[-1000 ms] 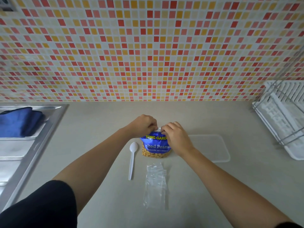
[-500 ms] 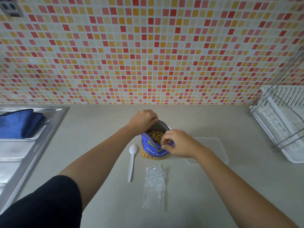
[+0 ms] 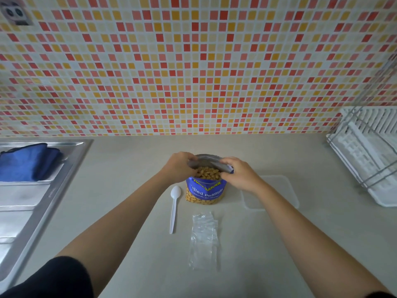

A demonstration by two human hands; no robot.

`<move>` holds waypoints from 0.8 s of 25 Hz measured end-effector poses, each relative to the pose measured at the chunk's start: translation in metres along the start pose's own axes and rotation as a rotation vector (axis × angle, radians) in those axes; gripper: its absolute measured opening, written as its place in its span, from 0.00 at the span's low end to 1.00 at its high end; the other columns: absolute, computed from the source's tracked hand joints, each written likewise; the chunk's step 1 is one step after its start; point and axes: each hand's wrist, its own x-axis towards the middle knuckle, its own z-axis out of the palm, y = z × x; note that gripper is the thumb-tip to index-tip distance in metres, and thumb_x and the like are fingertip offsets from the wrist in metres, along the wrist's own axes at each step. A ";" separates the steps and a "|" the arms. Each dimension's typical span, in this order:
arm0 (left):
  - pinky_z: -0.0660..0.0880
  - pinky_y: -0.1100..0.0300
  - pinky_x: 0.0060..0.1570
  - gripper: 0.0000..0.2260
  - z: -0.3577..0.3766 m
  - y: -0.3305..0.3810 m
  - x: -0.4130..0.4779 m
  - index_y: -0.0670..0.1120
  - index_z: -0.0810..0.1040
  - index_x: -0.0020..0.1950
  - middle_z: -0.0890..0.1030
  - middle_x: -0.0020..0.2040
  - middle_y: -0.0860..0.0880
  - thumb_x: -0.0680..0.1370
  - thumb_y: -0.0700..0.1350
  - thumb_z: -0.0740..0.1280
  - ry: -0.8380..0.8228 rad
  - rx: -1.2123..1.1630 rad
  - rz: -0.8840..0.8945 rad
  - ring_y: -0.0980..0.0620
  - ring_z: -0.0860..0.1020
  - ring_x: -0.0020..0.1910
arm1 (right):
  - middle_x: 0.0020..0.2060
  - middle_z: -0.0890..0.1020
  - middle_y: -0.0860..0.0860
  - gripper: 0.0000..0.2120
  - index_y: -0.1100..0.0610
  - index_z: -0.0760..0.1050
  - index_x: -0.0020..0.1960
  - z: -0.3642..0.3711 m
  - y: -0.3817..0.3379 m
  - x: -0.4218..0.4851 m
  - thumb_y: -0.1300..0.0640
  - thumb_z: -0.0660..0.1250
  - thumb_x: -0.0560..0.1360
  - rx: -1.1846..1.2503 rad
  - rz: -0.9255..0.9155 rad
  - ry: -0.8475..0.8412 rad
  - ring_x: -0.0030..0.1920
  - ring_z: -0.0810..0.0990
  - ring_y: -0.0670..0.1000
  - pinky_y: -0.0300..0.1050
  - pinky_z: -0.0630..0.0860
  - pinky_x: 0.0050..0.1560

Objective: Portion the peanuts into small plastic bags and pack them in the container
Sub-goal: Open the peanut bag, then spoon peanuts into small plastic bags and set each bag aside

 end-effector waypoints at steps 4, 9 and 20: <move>0.70 0.60 0.51 0.20 0.002 0.004 -0.003 0.44 0.72 0.65 0.76 0.61 0.43 0.72 0.40 0.66 0.002 0.057 0.034 0.45 0.73 0.59 | 0.65 0.71 0.55 0.23 0.59 0.68 0.68 0.001 0.002 -0.001 0.62 0.65 0.73 -0.046 -0.017 -0.034 0.64 0.71 0.52 0.36 0.64 0.57; 0.72 0.58 0.54 0.19 0.011 -0.008 -0.010 0.46 0.68 0.66 0.74 0.63 0.46 0.76 0.46 0.65 0.038 -0.062 0.108 0.47 0.74 0.59 | 0.65 0.71 0.53 0.22 0.58 0.68 0.67 -0.001 0.007 -0.003 0.58 0.65 0.74 -0.064 -0.030 -0.043 0.65 0.70 0.51 0.40 0.66 0.61; 0.70 0.56 0.43 0.10 0.091 -0.072 -0.067 0.40 0.73 0.52 0.78 0.52 0.41 0.75 0.44 0.65 -0.036 0.092 -0.484 0.41 0.77 0.52 | 0.63 0.74 0.54 0.18 0.58 0.70 0.66 0.007 0.013 -0.009 0.58 0.64 0.76 0.005 -0.098 0.054 0.57 0.76 0.54 0.41 0.71 0.57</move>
